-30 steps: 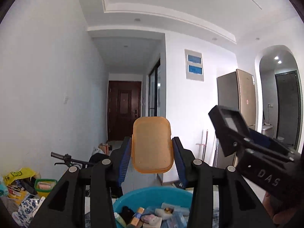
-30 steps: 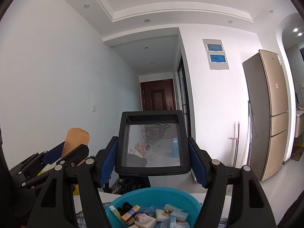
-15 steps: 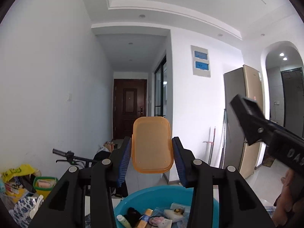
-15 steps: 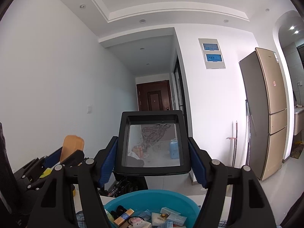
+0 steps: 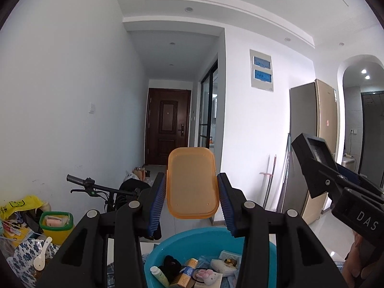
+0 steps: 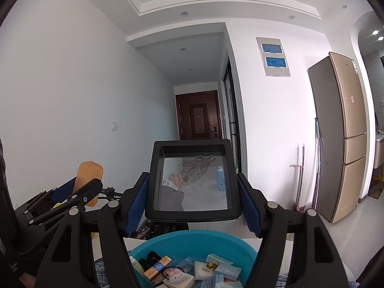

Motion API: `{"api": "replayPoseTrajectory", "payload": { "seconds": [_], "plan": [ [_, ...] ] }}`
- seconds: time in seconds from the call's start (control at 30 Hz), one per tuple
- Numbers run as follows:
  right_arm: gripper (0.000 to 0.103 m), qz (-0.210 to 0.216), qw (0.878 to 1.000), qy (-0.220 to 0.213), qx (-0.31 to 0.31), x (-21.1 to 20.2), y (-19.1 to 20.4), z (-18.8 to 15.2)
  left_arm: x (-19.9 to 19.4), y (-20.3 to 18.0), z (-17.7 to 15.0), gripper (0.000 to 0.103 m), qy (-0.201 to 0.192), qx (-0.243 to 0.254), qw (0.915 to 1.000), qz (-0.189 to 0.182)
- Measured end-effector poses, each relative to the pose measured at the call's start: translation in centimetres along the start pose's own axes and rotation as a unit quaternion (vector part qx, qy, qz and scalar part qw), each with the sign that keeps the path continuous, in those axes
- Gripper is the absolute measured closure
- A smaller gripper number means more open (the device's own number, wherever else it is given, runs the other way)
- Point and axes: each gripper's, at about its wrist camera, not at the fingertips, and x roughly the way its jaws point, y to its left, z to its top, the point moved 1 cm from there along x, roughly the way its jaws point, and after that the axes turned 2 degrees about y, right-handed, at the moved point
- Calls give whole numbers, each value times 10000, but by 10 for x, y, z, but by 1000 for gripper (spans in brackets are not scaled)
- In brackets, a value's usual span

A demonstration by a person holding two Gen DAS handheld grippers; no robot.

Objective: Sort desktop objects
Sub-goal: 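Carry the soap box and black frame up over the turquoise basin with both tools, then lower both tools into the basin and open them, releasing soap box and frame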

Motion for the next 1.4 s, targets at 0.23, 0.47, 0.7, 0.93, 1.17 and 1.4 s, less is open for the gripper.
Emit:
{"api": "replayPoseTrajectory", "payload": {
  "seconds": [0.23, 0.47, 0.7, 0.93, 1.17, 1.4],
  "plan": [
    [34, -466, 9981, 381, -163, 33, -9, -10, 40, 2, -16, 58, 522, 4, 9985, 184],
    [34, -516, 9951, 841, -105, 67, -19, -21, 81, 4, -38, 58, 1125, -20, 9932, 311],
    [34, -549, 9895, 1338, -37, 100, -28, -38, 125, 15, -65, 58, 1939, -152, 9801, 396],
    [34, -539, 9836, 1719, 30, 122, -37, -51, 163, 31, -98, 58, 2670, -419, 9622, 334],
    [34, -540, 9762, 2101, -10, 143, -35, -72, 191, 40, -127, 58, 3228, -545, 9442, 367],
    [34, -446, 9624, 2681, 14, 171, -37, -100, 203, 39, -145, 58, 3697, -677, 9265, 172]
  ]
}}
